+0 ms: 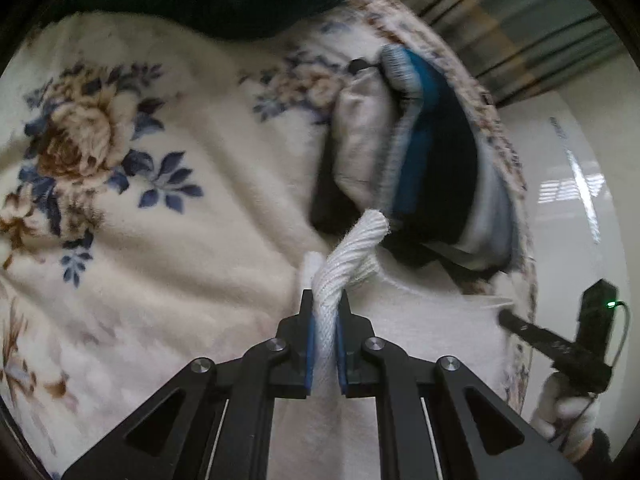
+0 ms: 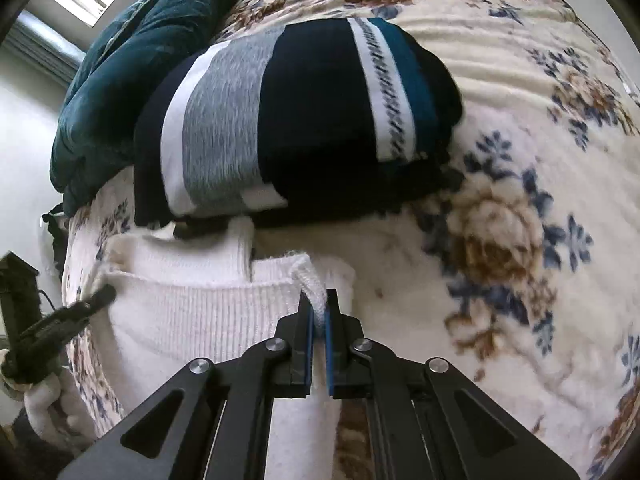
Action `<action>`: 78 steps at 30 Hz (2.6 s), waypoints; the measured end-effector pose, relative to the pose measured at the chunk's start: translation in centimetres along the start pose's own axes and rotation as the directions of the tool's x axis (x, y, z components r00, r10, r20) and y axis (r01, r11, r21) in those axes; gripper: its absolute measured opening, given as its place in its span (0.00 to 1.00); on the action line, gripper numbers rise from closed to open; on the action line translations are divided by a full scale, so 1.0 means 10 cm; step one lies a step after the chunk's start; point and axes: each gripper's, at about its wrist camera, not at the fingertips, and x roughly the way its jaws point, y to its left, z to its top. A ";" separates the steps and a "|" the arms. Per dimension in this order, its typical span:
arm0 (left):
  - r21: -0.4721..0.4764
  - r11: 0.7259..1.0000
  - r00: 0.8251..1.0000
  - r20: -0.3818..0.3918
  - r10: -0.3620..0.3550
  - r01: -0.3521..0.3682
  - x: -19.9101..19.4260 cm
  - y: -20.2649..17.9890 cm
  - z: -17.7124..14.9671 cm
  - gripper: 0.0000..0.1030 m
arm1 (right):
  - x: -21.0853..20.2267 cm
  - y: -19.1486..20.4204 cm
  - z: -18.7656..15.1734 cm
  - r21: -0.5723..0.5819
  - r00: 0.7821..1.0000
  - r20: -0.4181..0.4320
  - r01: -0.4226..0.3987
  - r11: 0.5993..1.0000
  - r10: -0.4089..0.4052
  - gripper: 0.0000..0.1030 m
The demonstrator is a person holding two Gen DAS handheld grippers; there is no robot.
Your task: Fold small clothes
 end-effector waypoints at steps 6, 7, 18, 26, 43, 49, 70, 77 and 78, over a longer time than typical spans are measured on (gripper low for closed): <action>-0.116 0.993 0.992 -0.126 -0.028 0.013 0.58 0.36 0.13 0.08 | 0.69 0.02 0.34 -0.016 0.991 -0.091 0.100 0.995 -0.101 0.04; -0.116 0.993 0.991 -0.126 -0.035 0.021 0.59 0.36 0.12 0.09 | 0.75 0.02 0.35 -0.024 0.988 -0.104 0.111 0.994 -0.113 0.04; -0.166 0.962 0.969 -0.085 -0.233 0.217 -0.23 0.43 -0.41 0.52 | 0.23 -0.37 -0.09 0.168 0.975 -0.146 -0.143 0.975 0.168 0.49; -0.230 0.951 0.959 -0.142 -0.244 0.208 -0.19 0.54 -1.39 0.27 | 0.08 -0.74 -1.48 0.382 0.897 -0.271 -0.233 0.894 0.349 0.55; -0.127 0.985 0.986 -0.103 -0.129 0.115 -0.53 0.22 -1.21 0.46 | 0.21 -0.23 -1.53 0.264 0.919 -0.303 -0.172 0.949 0.251 0.13; -0.014 0.994 0.990 -0.094 -0.105 0.104 -0.04 -0.06 -0.47 0.53 | 0.28 -0.21 -0.90 0.233 0.949 -0.190 -0.207 0.950 0.253 0.52; -0.253 0.948 0.968 -0.111 -0.226 0.193 0.49 0.55 -0.04 0.27 | 1.26 0.02 0.15 0.129 0.977 -0.195 -0.063 0.990 0.087 0.05; -0.207 0.955 0.967 -0.089 -0.237 0.215 -0.11 0.55 -0.58 0.44 | 0.67 -0.13 -0.15 0.197 0.964 -0.169 -0.172 0.965 0.206 0.47; -0.197 0.961 0.971 -0.099 -0.216 0.194 -0.19 0.57 -0.72 0.44 | 0.58 -0.17 -0.24 0.204 0.961 -0.167 -0.184 0.962 0.219 0.47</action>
